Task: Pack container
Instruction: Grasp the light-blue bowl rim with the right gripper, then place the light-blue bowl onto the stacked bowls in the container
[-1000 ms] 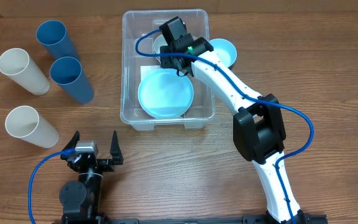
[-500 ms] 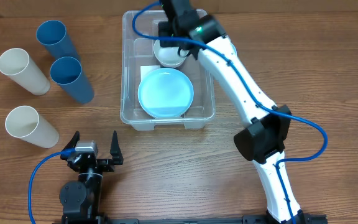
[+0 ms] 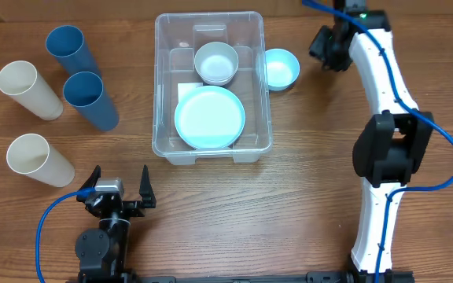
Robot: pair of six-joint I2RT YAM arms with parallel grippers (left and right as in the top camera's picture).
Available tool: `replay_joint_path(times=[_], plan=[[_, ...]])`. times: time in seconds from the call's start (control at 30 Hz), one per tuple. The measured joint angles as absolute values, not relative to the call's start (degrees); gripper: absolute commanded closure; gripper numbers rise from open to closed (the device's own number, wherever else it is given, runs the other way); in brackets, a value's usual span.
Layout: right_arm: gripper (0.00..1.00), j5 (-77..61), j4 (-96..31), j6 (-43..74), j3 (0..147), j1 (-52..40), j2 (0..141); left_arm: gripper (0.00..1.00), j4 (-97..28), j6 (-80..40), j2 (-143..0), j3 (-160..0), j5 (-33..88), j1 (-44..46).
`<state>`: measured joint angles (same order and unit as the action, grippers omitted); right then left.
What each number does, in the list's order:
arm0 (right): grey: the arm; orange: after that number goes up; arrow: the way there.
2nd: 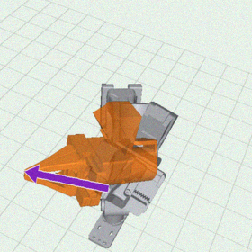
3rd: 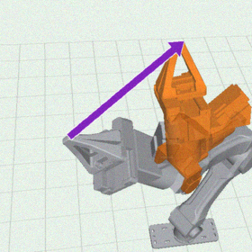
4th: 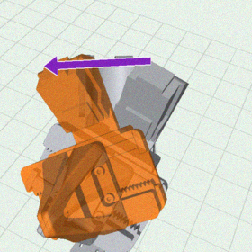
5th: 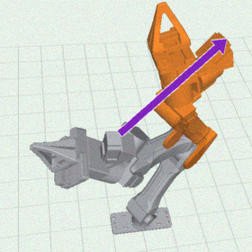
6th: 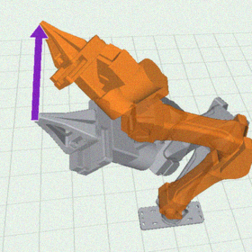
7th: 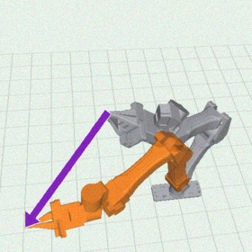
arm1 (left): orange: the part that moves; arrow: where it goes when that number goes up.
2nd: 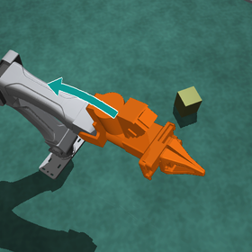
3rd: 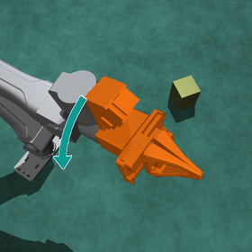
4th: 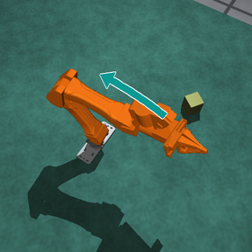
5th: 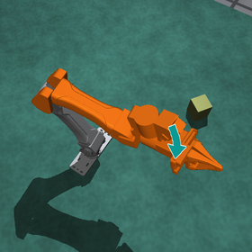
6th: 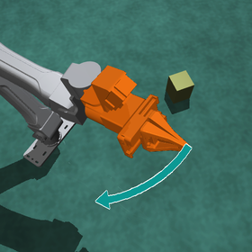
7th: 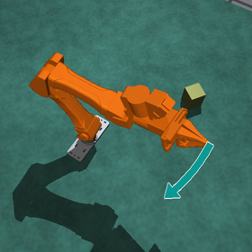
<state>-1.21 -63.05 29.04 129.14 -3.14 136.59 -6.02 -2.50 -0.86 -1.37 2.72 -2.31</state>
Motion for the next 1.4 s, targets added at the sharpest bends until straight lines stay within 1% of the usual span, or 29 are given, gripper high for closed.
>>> replay_joint_path(times=[0.17,0.27,0.37,0.53,0.7,0.8,0.87,0.93,1.03,1.1,1.17,1.3,1.4], plan=[[0.58,-2.79,-57.01,28.47,125.64,-5.69,136.59,0.0,-6.02,-2.5,-0.86,-1.37,2.72,-2.31],[0.59,-3.01,-54.15,28.4,121.03,-6.2,136.59,0.0,-6.02,-2.5,-0.86,-1.37,2.74,-2.31],[0.68,-3.01,-51.64,28.45,116.62,-6.13,136.59,0.0,-6.02,-2.5,-0.86,-1.37,2.72,-2.31],[0.96,-3.25,-50.13,28.42,112.97,-6.13,136.59,0.0,-6.02,-2.5,-0.86,-1.37,2.72,-2.31],[0.96,-3.25,-51.62,28.49,112.84,-5.72,136.59,0.0,-6.02,-2.5,-0.86,-1.37,2.72,-2.31],[0.96,-3.53,-57.93,28.42,115.33,-3.03,136.68,0.0,-6.0,-2.5,-0.86,-1.37,2.72,-2.31],[0.96,-3.44,-62.22,28.45,119.55,-0.21,136.9,0.0,-6.02,-2.5,-0.86,-1.37,2.72,-2.31],[0.96,-2.81,-66.7,27.77,127.17,2.46,136.97,0.0,-6.02,-2.5,-0.86,-1.37,2.72,-2.31],[0.96,-1.91,-72.71,26.52,138.45,2.39,136.88,0.0,-6.02,-2.5,-0.86,-1.37,2.72,-2.31],[0.96,-1.45,-74.61,25.71,146.08,0.32,136.79,0.0,-6.02,-2.5,-0.86,-1.37,2.72,-2.31],[0.96,-1.17,-75.26,24.29,151.2,-3.84,136.66,0.0,-6.02,-2.5,-0.86,-1.37,2.72,-2.31],[0.96,2.11,-74.0,23.09,152.7,-14.11,136.64,0.0,-6.02,-2.5,-0.86,-1.37,2.72,-2.31],[0.96,5.23,-70.3,22.57,152.7,-22.13,136.64,0.0,-6.02,-2.5,-0.86,-1.37,2.72,-2.31]])
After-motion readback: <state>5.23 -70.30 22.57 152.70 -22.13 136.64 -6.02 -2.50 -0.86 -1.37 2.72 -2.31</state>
